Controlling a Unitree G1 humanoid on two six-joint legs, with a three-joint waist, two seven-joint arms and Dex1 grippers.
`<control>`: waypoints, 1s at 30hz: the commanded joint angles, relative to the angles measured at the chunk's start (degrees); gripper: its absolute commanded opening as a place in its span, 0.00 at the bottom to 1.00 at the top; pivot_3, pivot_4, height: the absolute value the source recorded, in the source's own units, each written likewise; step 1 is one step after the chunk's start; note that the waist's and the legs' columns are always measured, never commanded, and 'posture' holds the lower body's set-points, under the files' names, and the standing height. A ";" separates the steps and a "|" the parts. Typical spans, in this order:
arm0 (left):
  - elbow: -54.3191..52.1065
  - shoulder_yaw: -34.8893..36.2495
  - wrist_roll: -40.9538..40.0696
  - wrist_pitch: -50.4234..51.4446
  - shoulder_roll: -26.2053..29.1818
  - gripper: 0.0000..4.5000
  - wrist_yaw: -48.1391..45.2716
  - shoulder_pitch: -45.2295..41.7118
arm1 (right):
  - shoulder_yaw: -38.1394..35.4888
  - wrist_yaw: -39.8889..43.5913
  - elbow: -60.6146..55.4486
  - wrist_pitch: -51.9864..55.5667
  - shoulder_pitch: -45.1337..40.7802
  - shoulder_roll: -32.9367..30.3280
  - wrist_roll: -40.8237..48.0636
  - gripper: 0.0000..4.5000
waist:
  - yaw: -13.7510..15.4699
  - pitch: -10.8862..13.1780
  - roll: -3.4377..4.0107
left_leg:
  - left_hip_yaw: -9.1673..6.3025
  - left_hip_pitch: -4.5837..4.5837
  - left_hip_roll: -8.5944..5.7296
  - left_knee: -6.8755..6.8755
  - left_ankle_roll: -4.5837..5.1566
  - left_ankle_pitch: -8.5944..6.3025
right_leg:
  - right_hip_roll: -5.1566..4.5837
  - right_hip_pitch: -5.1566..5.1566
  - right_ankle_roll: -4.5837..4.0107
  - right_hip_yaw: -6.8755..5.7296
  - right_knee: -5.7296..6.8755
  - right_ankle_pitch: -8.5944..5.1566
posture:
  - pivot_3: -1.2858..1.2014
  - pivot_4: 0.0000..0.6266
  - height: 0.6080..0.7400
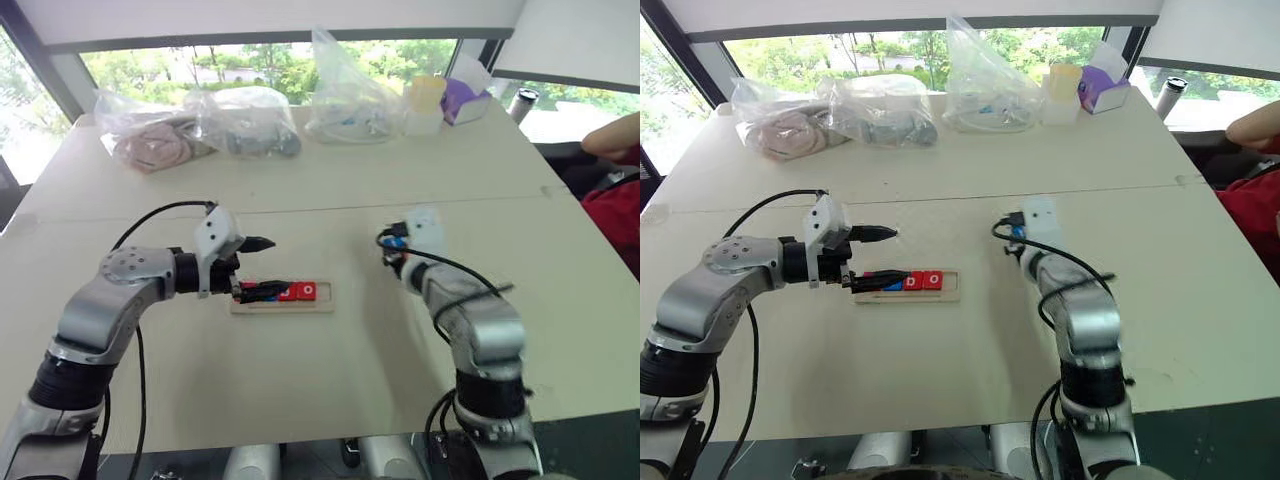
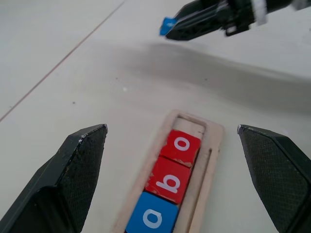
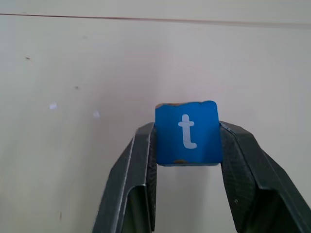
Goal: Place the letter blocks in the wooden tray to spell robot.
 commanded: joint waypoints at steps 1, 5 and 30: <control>-1.31 -0.88 -0.41 -0.85 -0.71 1.00 -0.93 -1.44 | -2.74 -1.50 -9.89 9.96 0.61 2.78 -0.46 0.26 | -0.22 0.00 0.01 | 0.02 0.00 0.00 0.01 0.00 0.00 | 0.00 -0.01 0.03 0.00 -0.01 -0.01 | 0.52 0.24 1.00; -1.27 -3.84 0.02 -1.06 -2.29 1.00 -2.23 -2.36 | -2.64 -2.91 -10.75 11.98 2.85 4.24 -1.05 0.26 | -0.23 0.00 0.00 | 0.05 0.08 -0.01 0.10 0.00 0.01 | 0.00 0.08 -0.15 -0.01 -0.03 -0.14 | 0.52 0.24 1.00; -5.08 -3.86 -0.39 -1.61 6.98 1.00 -11.21 -0.20 | 10.24 66.29 35.93 -60.94 -1.67 -49.15 10.07 0.99 | -0.50 0.10 -0.07 | 0.30 0.10 0.01 0.04 0.31 -0.18 | 0.06 0.22 0.20 0.09 -0.34 -0.23 | 0.52 0.24 1.00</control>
